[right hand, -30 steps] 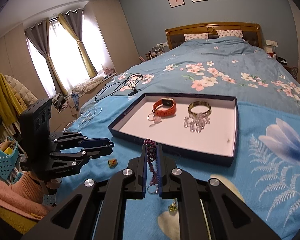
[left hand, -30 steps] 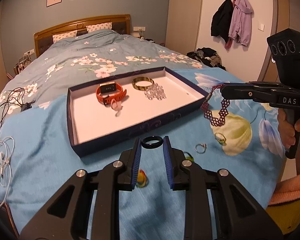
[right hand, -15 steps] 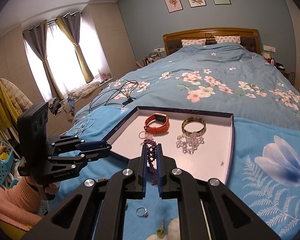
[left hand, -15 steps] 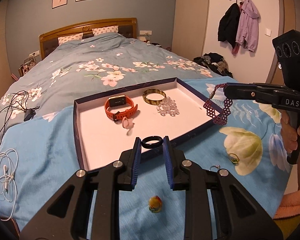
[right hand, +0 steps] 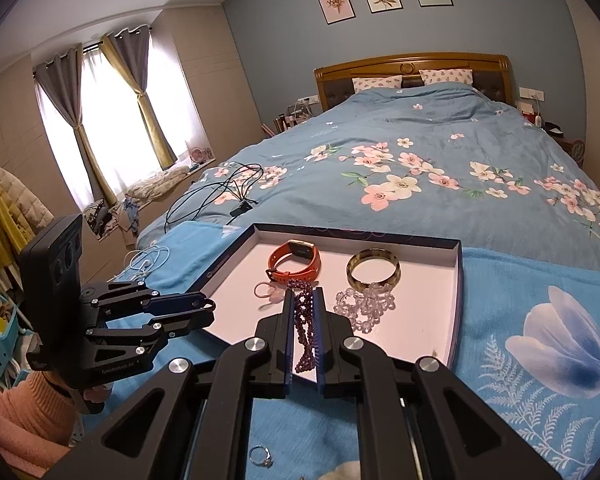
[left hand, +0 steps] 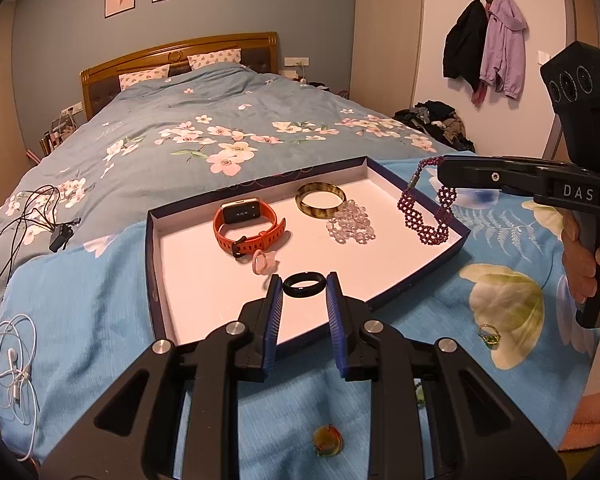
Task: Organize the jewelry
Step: 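Carry the black ring with the left tool while the right tool carries the necklace over the box lid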
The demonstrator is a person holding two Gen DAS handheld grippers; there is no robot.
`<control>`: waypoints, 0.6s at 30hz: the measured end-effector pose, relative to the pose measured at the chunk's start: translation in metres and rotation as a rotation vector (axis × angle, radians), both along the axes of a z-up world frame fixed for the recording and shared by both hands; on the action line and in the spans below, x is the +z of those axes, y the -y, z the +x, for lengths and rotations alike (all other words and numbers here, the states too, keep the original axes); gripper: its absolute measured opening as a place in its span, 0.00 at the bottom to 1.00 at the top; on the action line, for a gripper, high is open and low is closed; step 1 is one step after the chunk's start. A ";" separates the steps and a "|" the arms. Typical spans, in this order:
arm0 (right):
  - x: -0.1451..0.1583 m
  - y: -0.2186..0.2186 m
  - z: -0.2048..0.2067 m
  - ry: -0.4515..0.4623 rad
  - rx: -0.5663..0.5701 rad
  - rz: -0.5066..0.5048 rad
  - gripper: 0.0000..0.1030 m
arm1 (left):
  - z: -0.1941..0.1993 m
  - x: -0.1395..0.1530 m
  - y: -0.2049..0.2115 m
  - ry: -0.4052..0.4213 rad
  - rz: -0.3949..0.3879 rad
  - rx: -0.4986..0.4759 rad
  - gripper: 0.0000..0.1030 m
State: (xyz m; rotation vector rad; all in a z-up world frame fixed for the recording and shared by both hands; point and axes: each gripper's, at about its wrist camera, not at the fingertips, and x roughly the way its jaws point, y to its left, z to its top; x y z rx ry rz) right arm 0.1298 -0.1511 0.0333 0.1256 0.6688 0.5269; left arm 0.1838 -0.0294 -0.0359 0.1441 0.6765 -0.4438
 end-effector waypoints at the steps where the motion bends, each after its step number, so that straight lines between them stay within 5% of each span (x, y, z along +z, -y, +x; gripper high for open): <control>1: -0.001 0.000 0.003 -0.005 -0.001 0.001 0.07 | 0.001 0.000 0.000 0.000 0.002 0.002 0.22; 18: -0.014 -0.006 0.026 -0.050 -0.002 -0.001 0.07 | 0.030 -0.011 0.007 -0.036 0.025 0.015 0.22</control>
